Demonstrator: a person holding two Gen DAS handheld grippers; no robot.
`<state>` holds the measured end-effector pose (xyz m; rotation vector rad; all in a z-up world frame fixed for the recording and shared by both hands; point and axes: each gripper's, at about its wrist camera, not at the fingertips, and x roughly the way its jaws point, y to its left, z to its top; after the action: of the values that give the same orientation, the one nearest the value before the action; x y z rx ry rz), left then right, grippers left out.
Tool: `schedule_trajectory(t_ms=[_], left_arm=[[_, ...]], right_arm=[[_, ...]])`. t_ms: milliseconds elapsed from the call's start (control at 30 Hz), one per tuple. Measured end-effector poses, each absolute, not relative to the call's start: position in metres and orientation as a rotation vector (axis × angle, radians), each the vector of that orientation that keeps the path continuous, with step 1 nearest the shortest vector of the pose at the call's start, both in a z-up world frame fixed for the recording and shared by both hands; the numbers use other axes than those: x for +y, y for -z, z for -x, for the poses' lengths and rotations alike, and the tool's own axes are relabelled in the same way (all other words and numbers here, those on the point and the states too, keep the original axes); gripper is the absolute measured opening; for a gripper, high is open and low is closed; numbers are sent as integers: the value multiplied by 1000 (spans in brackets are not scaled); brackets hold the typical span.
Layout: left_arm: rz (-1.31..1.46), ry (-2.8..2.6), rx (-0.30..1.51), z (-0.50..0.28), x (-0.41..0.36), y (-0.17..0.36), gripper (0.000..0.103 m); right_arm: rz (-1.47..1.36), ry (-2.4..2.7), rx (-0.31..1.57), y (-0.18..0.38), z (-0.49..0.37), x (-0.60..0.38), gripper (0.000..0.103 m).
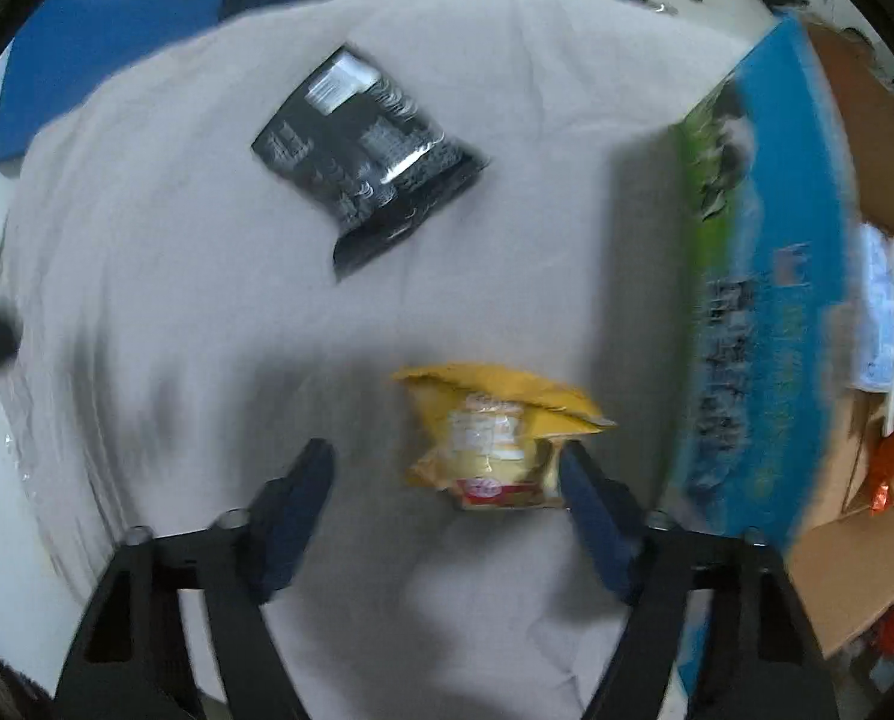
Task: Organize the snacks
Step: 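Grasp the black packet with the left tool while the right tool grasps the yellow packet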
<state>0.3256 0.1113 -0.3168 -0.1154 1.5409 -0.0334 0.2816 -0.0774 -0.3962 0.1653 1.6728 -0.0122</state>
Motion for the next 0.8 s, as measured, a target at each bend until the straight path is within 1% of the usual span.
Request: schedule_trajectory(t_ms=[100, 167, 233, 300, 400, 467, 533, 667, 733, 767, 800], left_arm=[[202, 71, 1626, -354, 98, 343, 102], [228, 79, 1669, -371, 87, 360, 102], [269, 106, 1703, -388, 73, 375, 102], [267, 110, 1731, -401, 58, 388, 102], [245, 135, 1797, -418, 31, 412, 102], [224, 129, 1826, -426, 16, 428, 102], [182, 126, 1849, -431, 1, 442, 102], [78, 128, 1842, -433, -21, 454, 101], [39, 149, 1801, -431, -26, 449, 94], [17, 156, 1780, -429, -26, 445, 85], [-1, 161, 1764, -426, -26, 443, 72]], right_arm=[[-161, 75, 1686, 411, -284, -79, 69], [-201, 105, 1698, 421, -286, -86, 58], [-223, 136, 1691, 426, -288, -95, 54], [-291, 146, 1694, 430, -288, -102, 54], [-316, 161, 1696, 434, -289, -106, 53], [-320, 176, 1698, 436, -289, -110, 49], [-341, 184, 1701, 440, -289, -118, 49], [-348, 187, 1712, 444, -295, -125, 48], [-333, 182, 1717, 446, -296, -126, 48], [-324, 177, 1718, 446, -294, -123, 48], [-318, 172, 1719, 447, -293, -122, 48]])
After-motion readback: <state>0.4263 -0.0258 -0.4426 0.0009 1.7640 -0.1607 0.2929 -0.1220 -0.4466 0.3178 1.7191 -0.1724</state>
